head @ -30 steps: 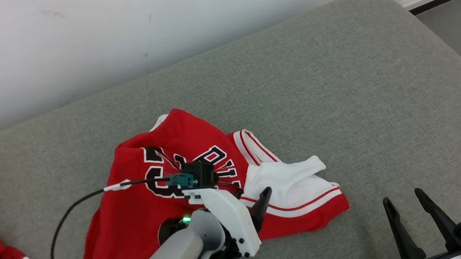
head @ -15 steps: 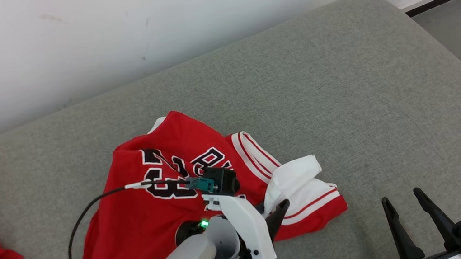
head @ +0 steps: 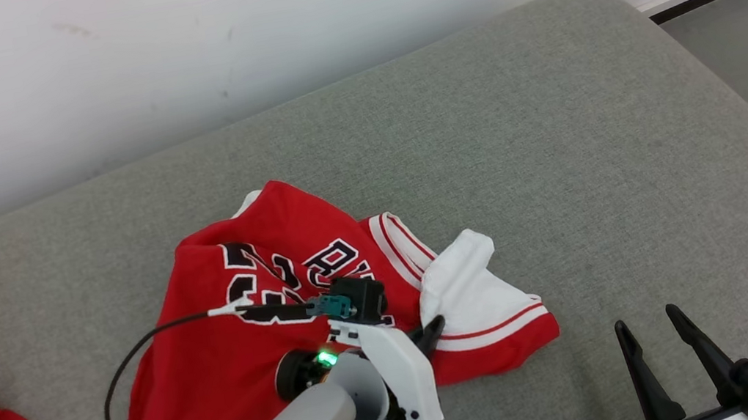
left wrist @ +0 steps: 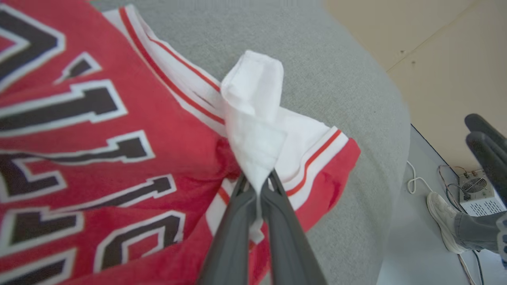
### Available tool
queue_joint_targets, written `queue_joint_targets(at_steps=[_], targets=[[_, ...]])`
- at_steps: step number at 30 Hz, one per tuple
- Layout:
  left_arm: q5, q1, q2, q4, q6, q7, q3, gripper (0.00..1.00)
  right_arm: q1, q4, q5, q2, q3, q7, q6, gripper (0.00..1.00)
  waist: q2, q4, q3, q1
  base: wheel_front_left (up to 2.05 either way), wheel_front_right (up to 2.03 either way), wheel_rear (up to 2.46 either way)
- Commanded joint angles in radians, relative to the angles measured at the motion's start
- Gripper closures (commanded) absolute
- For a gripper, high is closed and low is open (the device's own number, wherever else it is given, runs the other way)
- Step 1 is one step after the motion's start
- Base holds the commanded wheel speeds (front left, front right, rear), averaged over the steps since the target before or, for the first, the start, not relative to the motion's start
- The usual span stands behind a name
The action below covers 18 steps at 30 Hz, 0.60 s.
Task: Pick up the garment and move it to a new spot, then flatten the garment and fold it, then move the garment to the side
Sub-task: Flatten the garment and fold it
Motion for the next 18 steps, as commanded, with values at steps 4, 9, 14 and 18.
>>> queue_joint_targets(at_steps=[4,9,14,18], targets=[[0.054,-0.015,0.013,-0.043,-0.028,-0.065,-0.031,1.0,0.009,-0.004,0.0,-0.004,-0.015,0.001,-0.002,0.0,-0.0001,0.007,-0.006,0.0,0.0,0.0,0.0],[0.132,0.033,0.066,-0.151,-0.028,-0.119,-0.095,1.0,0.025,-0.007,-0.003,-0.006,-0.038,0.001,-0.002,0.0,-0.0001,0.028,-0.02,0.0,0.0,0.0,0.0],[0.243,0.069,0.11,-0.237,-0.014,-0.185,-0.176,1.0,0.03,-0.009,-0.009,-0.007,-0.045,0.001,-0.002,0.0,-0.0001,0.041,-0.033,0.0,0.0,0.0,0.0],[0.439,0.111,0.144,-0.277,-0.019,-0.262,-0.241,1.0,0.027,-0.011,-0.01,-0.013,-0.046,0.001,-0.002,0.0,-0.0001,0.037,-0.049,0.0,0.0,0.0,0.0]])
